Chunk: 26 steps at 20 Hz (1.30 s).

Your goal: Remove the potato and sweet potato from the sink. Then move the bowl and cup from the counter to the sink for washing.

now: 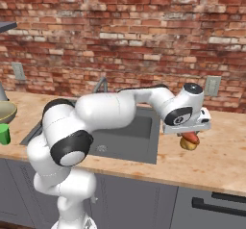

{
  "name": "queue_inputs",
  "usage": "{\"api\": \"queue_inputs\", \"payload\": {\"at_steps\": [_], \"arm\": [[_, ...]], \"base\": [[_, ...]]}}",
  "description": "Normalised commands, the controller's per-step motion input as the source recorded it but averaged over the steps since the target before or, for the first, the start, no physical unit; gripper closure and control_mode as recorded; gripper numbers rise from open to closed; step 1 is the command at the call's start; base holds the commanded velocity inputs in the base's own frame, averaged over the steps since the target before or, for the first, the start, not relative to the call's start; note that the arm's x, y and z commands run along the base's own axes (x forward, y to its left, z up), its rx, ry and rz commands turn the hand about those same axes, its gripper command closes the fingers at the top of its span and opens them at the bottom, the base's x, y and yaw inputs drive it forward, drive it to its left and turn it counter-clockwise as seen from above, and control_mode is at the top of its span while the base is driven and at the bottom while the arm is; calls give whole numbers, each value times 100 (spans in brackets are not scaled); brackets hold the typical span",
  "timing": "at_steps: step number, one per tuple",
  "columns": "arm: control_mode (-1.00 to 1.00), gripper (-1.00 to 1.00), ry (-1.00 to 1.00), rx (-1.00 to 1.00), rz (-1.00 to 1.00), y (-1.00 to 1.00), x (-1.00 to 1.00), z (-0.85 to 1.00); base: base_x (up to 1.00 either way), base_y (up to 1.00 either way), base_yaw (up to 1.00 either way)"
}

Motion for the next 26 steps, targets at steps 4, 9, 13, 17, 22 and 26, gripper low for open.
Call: {"api": "queue_inputs", "payload": {"at_steps": [4, 9, 13, 17, 22, 26], "arm": [[-100, 100, -8, -2, -2, -28, 9, -18], [-100, 100, -4, -3, -3, -29, 12, -17], [-100, 100, -1, -5, -4, -29, 17, -14], [-100, 100, 0, -6, -3, -23, 22, -10], [-100, 100, 0, -2, -2, -24, 19, -15], [-100, 100, 0, 0, -1, -23, 16, -21]], "base": [[0, 0, 0], [0, 0, 0], [0, 0, 0], [0, 0, 0], [0, 0, 0], [0, 0, 0]]}}
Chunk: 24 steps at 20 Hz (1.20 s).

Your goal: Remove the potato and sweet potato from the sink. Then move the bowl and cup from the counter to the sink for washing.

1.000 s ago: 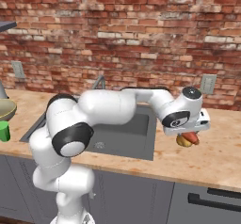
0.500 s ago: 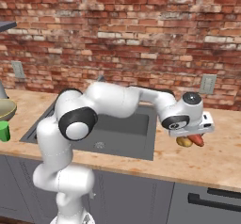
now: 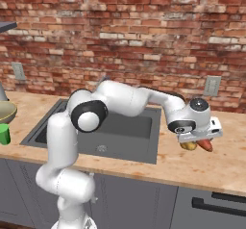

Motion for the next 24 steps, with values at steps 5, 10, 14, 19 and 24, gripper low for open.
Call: {"api": "queue_inputs", "payload": {"at_steps": [5, 10, 14, 19, 24], "arm": [[-100, 100, 0, 0, 0, -24, 11, -21], [-100, 100, 0, 0, 0, -19, 12, -21], [-100, 100, 0, 0, 0, -11, 12, -25], [-100, 100, 0, 0, 0, -1, 14, -24], [-100, 100, 0, 0, 0, -3, 14, -25]], "base": [[0, 0, 0], [0, 0, 0], [0, 0, 0], [0, 0, 0], [0, 0, 0]]}}
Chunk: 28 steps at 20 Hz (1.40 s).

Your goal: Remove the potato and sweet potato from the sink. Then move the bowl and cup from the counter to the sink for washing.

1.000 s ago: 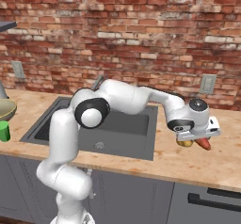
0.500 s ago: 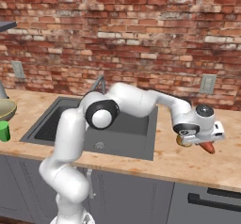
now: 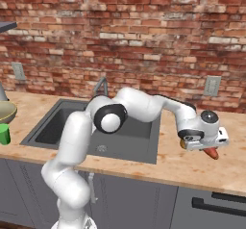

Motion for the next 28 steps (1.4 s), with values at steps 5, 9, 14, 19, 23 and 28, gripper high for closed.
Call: {"api": "queue_inputs", "payload": {"at_steps": [5, 9, 14, 19, 23, 28], "arm": [[-100, 100, 0, 0, 0, -8, 14, -27], [-100, 100, 3, 0, -1, -13, 15, -27], [-100, 100, 4, 0, -1, -13, 15, -28], [-100, 100, 3, 0, 0, -11, 17, -25], [-100, 100, 1, 0, 0, -9, 10, -24], [-100, 100, 2, 0, 0, -7, 3, -25]], "base": [[0, 0, 0], [0, 0, 0], [0, 0, 0], [0, 0, 0], [0, 0, 0], [0, 0, 0]]}}
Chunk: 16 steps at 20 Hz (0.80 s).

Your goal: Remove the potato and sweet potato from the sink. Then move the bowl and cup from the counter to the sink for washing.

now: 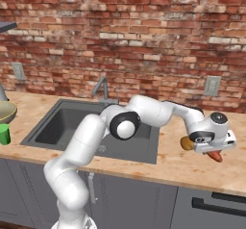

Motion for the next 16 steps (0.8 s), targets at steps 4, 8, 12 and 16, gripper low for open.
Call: {"api": "queue_inputs", "payload": {"at_steps": [4, 8, 12, 16], "arm": [[-100, 100, 0, 0, -1, -5, 0, -27], [-100, -100, 1, 0, -1, -3, 0, -27], [-100, -100, 0, 0, -2, -1, -1, -25], [-100, -100, 0, 0, -5, 0, -3, -17]], "base": [[0, 0, 0], [0, 0, 0], [0, 0, 0], [0, 0, 0]]}}
